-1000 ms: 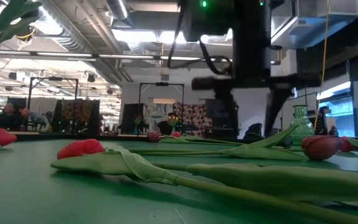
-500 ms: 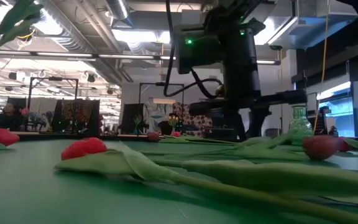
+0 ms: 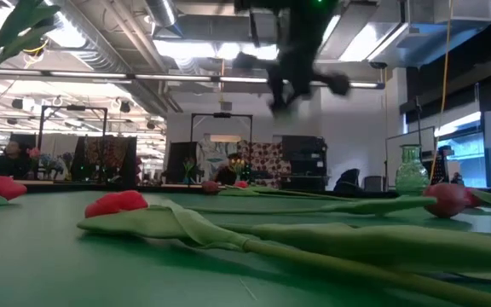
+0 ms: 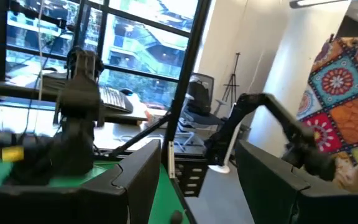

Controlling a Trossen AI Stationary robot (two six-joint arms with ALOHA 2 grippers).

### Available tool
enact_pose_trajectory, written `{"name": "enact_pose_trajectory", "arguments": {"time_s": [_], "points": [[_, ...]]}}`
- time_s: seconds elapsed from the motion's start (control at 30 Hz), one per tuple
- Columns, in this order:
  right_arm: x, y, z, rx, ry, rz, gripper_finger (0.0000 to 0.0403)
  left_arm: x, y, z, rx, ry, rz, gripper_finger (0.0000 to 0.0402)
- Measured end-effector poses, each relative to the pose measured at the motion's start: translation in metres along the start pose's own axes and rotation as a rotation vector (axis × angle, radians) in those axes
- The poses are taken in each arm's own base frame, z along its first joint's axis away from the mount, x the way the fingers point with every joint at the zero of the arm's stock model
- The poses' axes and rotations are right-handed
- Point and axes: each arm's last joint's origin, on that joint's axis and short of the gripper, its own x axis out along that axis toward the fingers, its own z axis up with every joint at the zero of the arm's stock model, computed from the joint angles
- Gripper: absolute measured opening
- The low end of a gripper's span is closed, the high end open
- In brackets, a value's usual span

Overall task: Sort flowers into vase by color
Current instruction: Put the black tulip into the the top blue vase

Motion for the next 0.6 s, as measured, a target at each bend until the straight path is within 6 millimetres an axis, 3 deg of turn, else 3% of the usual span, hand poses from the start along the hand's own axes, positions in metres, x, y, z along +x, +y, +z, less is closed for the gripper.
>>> {"name": "enact_pose_trajectory", "arguments": {"time_s": [0.1, 0.3, 0.43, 0.6], "points": [[-0.031, 0.011, 0.020, -0.094, -0.124, 0.148, 0.0006, 0.001, 0.000, 0.000, 0.007, -0.001, 0.028, 0.0203], [-0.082, 0.028, 0.030, -0.396, -0.198, 0.436, 0.0004, 0.017, -0.001, -0.007, 0.049, 0.042, 0.085, 0.0204], [-0.113, 0.041, 0.028, -0.605, -0.263, 0.694, 0.0004, 0.035, -0.001, -0.014, 0.087, 0.085, 0.126, 0.0204], [-0.158, 0.054, 0.023, -0.720, -0.491, 0.974, 0.0004, 0.057, -0.002, -0.019, 0.140, 0.075, 0.195, 0.0204]]}}
